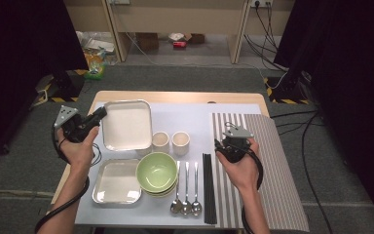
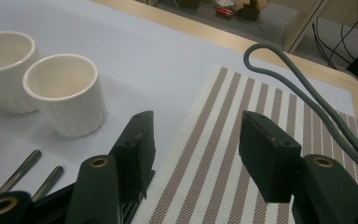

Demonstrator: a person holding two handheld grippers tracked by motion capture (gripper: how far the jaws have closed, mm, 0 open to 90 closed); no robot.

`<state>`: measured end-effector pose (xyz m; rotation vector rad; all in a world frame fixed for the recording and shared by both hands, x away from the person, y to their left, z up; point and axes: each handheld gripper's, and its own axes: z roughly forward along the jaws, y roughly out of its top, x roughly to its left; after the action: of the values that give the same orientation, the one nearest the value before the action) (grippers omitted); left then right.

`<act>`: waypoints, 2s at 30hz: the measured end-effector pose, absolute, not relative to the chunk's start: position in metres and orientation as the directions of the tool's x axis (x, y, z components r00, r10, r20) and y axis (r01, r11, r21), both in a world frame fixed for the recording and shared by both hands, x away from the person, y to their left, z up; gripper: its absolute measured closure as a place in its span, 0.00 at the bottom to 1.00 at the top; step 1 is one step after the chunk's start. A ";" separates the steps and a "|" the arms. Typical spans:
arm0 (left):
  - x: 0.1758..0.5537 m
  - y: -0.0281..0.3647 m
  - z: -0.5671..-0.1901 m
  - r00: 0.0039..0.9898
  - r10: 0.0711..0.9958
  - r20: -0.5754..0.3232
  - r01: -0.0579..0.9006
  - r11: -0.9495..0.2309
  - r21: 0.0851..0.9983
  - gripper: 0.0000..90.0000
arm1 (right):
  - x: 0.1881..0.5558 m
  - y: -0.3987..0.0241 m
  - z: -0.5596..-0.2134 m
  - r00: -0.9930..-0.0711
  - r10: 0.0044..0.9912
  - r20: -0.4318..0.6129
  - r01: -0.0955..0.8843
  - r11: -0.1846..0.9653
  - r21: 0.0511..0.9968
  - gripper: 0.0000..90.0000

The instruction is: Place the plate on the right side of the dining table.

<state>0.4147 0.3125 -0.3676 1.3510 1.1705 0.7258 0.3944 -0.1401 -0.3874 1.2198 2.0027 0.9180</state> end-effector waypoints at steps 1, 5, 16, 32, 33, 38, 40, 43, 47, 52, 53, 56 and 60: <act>0.415 0.312 -0.368 0.312 0.926 -0.212 0.222 0.146 0.964 0.96 | 0.395 -0.140 -0.387 -0.388 0.910 -0.144 0.484 0.334 0.809 0.51; 0.417 0.308 -0.366 0.318 0.924 -0.211 0.220 0.145 0.965 0.96 | 0.395 -0.137 -0.385 -0.392 0.909 -0.144 0.480 0.336 0.810 0.51; 0.424 0.294 -0.362 0.339 0.920 -0.196 0.212 0.128 0.969 0.96 | 0.397 -0.131 -0.380 -0.403 0.903 -0.146 0.465 0.339 0.818 0.51; 0.432 0.275 -0.359 0.364 0.912 -0.188 0.209 0.117 0.971 0.96 | 0.398 -0.126 -0.374 -0.406 0.903 -0.143 0.447 0.333 0.830 0.51; 0.433 0.271 -0.359 0.368 0.911 -0.184 0.207 0.112 0.972 0.96 | 0.398 -0.126 -0.374 -0.404 0.904 -0.140 0.446 0.329 0.833 0.51; 0.434 0.265 -0.359 0.375 0.910 -0.178 0.205 0.106 0.973 0.96 | 0.399 -0.124 -0.372 -0.409 0.901 -0.143 0.435 0.330 0.838 0.51; 0.435 0.263 -0.359 0.378 0.909 -0.178 0.205 0.105 0.973 0.96 | 0.399 -0.124 -0.372 -0.409 0.902 -0.139 0.433 0.326 0.840 0.51; 0.436 0.259 -0.359 0.383 0.907 -0.177 0.205 0.104 0.973 0.96 | 0.399 -0.122 -0.371 -0.411 0.901 -0.142 0.426 0.328 0.843 0.51; 0.438 0.256 -0.358 0.384 0.906 -0.176 0.203 0.102 0.974 0.96 | 0.400 -0.122 -0.371 -0.416 0.898 -0.143 0.418 0.329 0.847 0.52; 0.440 0.251 -0.357 0.387 0.906 -0.169 0.200 0.096 0.975 0.96 | 0.400 -0.121 -0.371 -0.410 0.902 -0.134 0.417 0.316 0.852 0.52; 0.440 0.250 -0.356 0.387 0.906 -0.170 0.199 0.097 0.975 0.96 | 0.400 -0.121 -0.371 -0.409 0.903 -0.130 0.417 0.312 0.854 0.52; 0.441 0.248 -0.355 0.389 0.906 -0.166 0.197 0.094 0.976 0.96 | 0.400 -0.121 -0.370 -0.411 0.901 -0.136 0.410 0.316 0.855 0.52; 0.443 0.243 -0.355 0.388 0.908 -0.158 0.197 0.086 0.977 0.96 | 0.400 -0.120 -0.369 -0.414 0.901 -0.129 0.408 0.311 0.858 0.52</act>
<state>0.4434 0.2433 -0.3552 1.4082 1.0753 0.7226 0.4002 -0.1196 -0.3688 1.1564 1.9623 1.0259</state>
